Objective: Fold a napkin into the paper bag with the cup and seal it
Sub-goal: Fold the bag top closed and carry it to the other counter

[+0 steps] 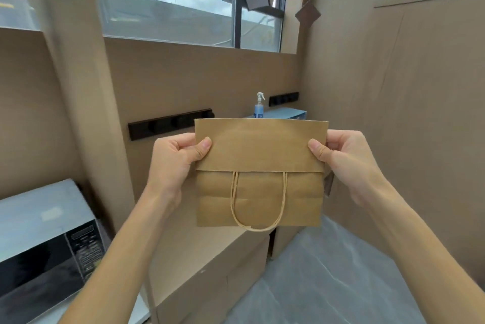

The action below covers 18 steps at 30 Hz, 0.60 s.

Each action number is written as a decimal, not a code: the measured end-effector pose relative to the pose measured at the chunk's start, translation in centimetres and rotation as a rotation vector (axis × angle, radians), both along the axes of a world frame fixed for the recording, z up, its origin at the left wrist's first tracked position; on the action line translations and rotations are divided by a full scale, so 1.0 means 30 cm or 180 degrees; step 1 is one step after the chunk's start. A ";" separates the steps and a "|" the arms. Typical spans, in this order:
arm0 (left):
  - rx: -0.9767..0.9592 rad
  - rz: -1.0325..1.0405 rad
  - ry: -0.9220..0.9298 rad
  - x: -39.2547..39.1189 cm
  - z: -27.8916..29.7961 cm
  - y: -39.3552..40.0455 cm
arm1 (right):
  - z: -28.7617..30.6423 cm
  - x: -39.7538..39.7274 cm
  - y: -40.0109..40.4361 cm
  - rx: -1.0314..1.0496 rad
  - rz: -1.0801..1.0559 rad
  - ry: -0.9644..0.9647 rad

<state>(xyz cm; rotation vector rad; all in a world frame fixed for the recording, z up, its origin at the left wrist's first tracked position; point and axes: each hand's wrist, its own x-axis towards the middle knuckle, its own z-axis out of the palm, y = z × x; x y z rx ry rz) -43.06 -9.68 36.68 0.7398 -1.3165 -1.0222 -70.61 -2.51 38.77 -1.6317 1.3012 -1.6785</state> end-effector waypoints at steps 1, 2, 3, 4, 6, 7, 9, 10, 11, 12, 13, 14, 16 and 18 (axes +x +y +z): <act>0.0005 0.0039 0.0010 -0.033 -0.005 -0.010 | -0.004 -0.036 -0.019 0.0016 0.0017 0.0000; 0.0003 0.0077 0.0013 -0.062 -0.010 -0.019 | -0.007 -0.069 -0.039 0.0027 0.0035 0.0004; -0.0006 0.0118 0.0007 -0.088 -0.016 -0.027 | -0.011 -0.098 -0.060 0.0042 0.0065 0.0012; -0.0010 0.0154 0.0008 -0.111 -0.023 -0.033 | -0.016 -0.123 -0.082 0.0064 0.0109 0.0018; 0.0019 0.0214 0.0048 -0.148 -0.034 -0.047 | -0.025 -0.163 -0.126 0.0124 0.0201 0.0028; 0.0044 0.0245 0.0064 -0.162 -0.038 -0.056 | -0.029 -0.179 -0.150 0.0158 0.0238 0.0044; 0.0076 0.0324 0.0058 -0.184 -0.044 -0.082 | -0.038 -0.203 -0.202 0.0223 0.0325 0.0069; 0.0086 0.0373 0.0048 -0.192 -0.049 -0.100 | -0.042 -0.212 -0.230 0.0249 0.0373 0.0073; 0.0101 0.0422 0.0041 -0.198 -0.056 -0.121 | -0.047 -0.220 -0.259 0.0274 0.0414 0.0080; 0.0122 0.0466 0.0039 -0.201 -0.063 -0.142 | -0.053 -0.225 -0.290 0.0296 0.0443 0.0084; 0.0134 0.0512 0.0032 -0.203 -0.072 -0.166 | -0.060 -0.230 -0.324 0.0308 0.0468 0.0077; 0.0133 0.0547 0.0019 -0.203 -0.081 -0.191 | -0.069 -0.233 -0.360 0.0311 0.0490 0.0064; 0.0128 0.0589 -0.0018 -0.200 -0.100 -0.248 | -0.091 -0.234 -0.436 0.0337 0.0535 0.0057; 0.0128 0.0664 -0.0036 -0.191 -0.117 -0.311 | -0.111 -0.225 -0.518 0.0381 0.0561 0.0079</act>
